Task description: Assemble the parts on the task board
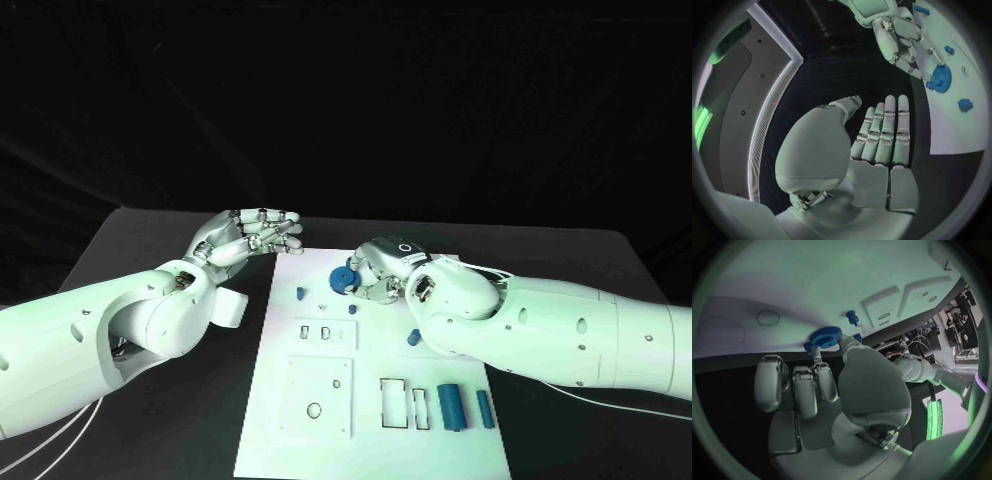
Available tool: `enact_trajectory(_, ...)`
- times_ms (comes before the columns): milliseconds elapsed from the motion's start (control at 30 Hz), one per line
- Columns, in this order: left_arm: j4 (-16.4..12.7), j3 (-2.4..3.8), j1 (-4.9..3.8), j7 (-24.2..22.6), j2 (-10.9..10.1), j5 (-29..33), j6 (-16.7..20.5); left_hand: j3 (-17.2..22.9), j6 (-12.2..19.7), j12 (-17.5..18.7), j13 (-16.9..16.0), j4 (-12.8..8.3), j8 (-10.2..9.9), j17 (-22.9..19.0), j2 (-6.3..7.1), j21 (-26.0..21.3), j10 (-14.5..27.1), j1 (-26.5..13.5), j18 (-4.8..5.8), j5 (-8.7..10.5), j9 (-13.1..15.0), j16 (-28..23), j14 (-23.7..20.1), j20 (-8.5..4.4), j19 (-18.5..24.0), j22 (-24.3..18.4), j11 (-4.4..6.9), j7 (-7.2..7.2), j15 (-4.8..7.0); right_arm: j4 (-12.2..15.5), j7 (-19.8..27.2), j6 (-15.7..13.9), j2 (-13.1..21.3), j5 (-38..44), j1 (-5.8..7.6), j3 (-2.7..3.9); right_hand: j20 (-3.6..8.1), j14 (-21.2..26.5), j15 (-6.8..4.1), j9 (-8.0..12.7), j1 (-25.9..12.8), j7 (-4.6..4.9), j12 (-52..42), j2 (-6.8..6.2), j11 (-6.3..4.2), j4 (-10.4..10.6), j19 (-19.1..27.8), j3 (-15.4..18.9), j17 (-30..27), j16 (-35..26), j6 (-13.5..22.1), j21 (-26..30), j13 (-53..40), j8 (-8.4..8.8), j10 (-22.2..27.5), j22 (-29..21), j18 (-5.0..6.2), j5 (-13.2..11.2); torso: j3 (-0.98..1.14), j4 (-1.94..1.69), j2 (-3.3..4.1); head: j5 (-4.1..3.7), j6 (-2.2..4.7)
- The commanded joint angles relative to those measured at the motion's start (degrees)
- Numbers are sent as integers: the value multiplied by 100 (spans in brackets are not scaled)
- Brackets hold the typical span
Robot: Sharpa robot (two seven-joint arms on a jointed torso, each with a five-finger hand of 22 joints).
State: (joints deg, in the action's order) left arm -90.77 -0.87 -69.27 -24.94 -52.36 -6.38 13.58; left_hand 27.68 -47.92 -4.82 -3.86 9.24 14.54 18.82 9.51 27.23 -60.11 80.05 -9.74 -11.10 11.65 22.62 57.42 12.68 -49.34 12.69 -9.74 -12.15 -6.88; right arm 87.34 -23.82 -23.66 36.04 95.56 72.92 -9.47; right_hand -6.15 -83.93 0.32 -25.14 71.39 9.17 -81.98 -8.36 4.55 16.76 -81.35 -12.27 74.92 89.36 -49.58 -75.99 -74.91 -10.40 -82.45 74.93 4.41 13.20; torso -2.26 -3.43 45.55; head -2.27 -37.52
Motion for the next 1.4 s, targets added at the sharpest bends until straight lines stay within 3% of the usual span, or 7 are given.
enact_trajectory(33, -3, 3, -2, -35, 10, -24, -89, 4, 33, 27, -6, -35, -20, 5, 3, 30, 14, 18, -50, 25, -7, 34, -47, 1, 23, 9, -42, -158, -2, 86, -25, -6, 94, 85, -2, -1, -15, -555, 2, -2, -66, 2, -14, 14, -11, -1, -44, -23, 1258, 15, -54, -14, -604, 19, -48, 92, -69, -6, 2, 6, -3, -5, 7)
enact_trajectory(367, 41, 2, 3, -39, 14, -24, -84, 10, 35, 31, -6, -47, -21, 13, 3, 41, 15, 27, -50, 25, -7, 39, -53, 1, 30, 15, -44, -161, -3, 750, 259, -741, 950, -232, 108, 23, -3, -543, -16, -9, -33, -18, -25, -93, -30, -21, -46, -38, 1200, 3, -123, -8, -614, 19, -62, 95, -67, -5, 12, 53, -47, -28, 39)
enact_trajectory(633, 97, -7, 13, -41, 33, -24, -84, 10, 35, 31, -6, -47, -21, 13, 3, 41, 15, 27, -50, 25, -7, 39, -53, 1, 30, 15, -44, -161, -3, 1080, 1243, -784, 1886, -1718, 314, 31, 5, -511, -20, -3, 387, -15, 32, -277, -31, -63, 48, -137, 1054, -33, -164, 147, -561, 75, -4, -26, -34, -6, 28, 115, -100, -45, 66)
enact_trajectory(933, 163, -18, 29, -57, 58, -24, -97, 10, 35, 31, -6, -47, -21, 13, 3, 41, 15, 27, -50, 25, -7, 39, -53, 1, 30, 15, -44, -161, -3, 651, 2587, -316, 2575, -2803, 297, 9, -5, -513, -6, 3, 976, 6, 91, -484, -14, -222, 147, -110, 1069, -34, -162, 317, -506, 153, 62, -142, -1, -17, 64, 171, -121, -132, 73)
enact_trajectory(1133, 173, -22, 41, -61, 74, -24, -114, 11, 42, 39, -5, -54, -25, 24, 6, 54, 20, 24, -48, 27, -8, 45, -61, 3, 40, 22, -49, -166, -7, 348, 2909, -148, 2662, -2859, 204, -4, -6, -511, -6, 0, 1160, 7, 92, -507, -14, -288, 160, -87, 1063, -36, -183, 345, -508, 167, 65, -154, 4, -16, 94, 179, -114, -216, 46)
enact_trajectory(1267, 173, -23, 44, -60, 89, -24, -121, 11, 42, 39, -5, -54, -25, 24, 6, 54, 20, 24, -48, 27, -8, 45, -61, 3, 40, 22, -49, -166, -7, 224, 2970, -69, 2667, -2806, 144, -13, -6, -514, -6, -2, 1205, 5, 84, -509, -16, -307, 159, -88, 1075, -33, -196, 344, -517, 168, 57, -149, 3, -15, 76, 156, -113, -254, 50)
enact_trajectory(1400, 187, -24, 48, -52, 96, -24, -118, 12, 42, 40, -5, -54, -25, 27, 4, 58, 20, 22, -48, 27, -8, 47, -63, 3, 43, 24, -50, -166, -8, 146, 2957, -54, 2647, -2740, 68, -17, -5, -513, -7, -3, 1220, 5, 91, -505, -16, -312, 166, -91, 1070, -34, -200, 357, -508, 168, 64, -160, 6, -14, 87, 155, -116, -234, 29)
